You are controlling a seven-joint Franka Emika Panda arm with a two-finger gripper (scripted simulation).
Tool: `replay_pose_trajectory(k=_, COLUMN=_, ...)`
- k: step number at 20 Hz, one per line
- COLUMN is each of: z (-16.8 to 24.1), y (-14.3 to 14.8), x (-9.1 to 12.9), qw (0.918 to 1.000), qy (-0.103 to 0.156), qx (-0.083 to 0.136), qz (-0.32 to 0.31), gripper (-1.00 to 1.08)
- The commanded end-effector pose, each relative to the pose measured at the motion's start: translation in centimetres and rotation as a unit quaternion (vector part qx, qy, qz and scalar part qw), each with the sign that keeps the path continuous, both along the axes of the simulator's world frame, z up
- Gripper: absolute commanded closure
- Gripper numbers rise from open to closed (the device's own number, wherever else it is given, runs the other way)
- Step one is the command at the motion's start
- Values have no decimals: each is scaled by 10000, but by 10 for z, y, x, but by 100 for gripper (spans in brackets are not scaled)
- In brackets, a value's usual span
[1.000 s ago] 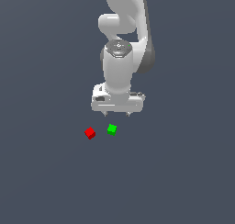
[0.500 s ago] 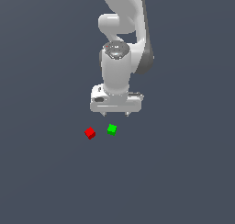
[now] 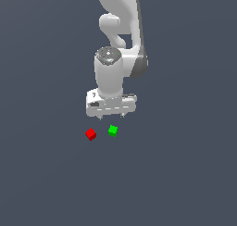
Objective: Stack the red cube on top of the green cube.
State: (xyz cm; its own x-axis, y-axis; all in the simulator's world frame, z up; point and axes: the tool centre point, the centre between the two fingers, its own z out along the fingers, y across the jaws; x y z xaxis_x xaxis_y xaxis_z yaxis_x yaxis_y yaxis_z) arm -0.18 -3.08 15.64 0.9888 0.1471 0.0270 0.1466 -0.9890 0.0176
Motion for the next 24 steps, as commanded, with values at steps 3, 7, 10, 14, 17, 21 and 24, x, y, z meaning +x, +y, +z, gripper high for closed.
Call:
replay_pose_trajectory(k=3, z=-12, y=-16, x=-2, qw=9991, qy=22, qx=4, qz=414, gripper=-92)
replay_pose_trajectory(k=7, z=-23, y=-32, x=-3, qw=9968, qy=42, qx=9, qz=802, gripper=-92)
replay_pose_trajectory(k=10, z=-31, y=-43, x=-2, qw=9940, qy=57, qx=12, qz=1095, gripper=-92)
replay_pose_trajectory(k=14, z=-43, y=-59, x=0, qw=9888, qy=77, qx=16, qz=1493, gripper=-92)
replay_pose_trajectory(k=17, z=-52, y=-71, x=2, qw=9837, qy=93, qx=19, qz=1796, gripper=-92)
replay_pose_trajectory(k=21, z=-63, y=-86, x=7, qw=9757, qy=114, qx=22, qz=2189, gripper=-92)
replay_pose_trajectory(k=24, z=-71, y=-96, x=10, qw=9698, qy=128, qx=23, qz=2437, gripper=-92)
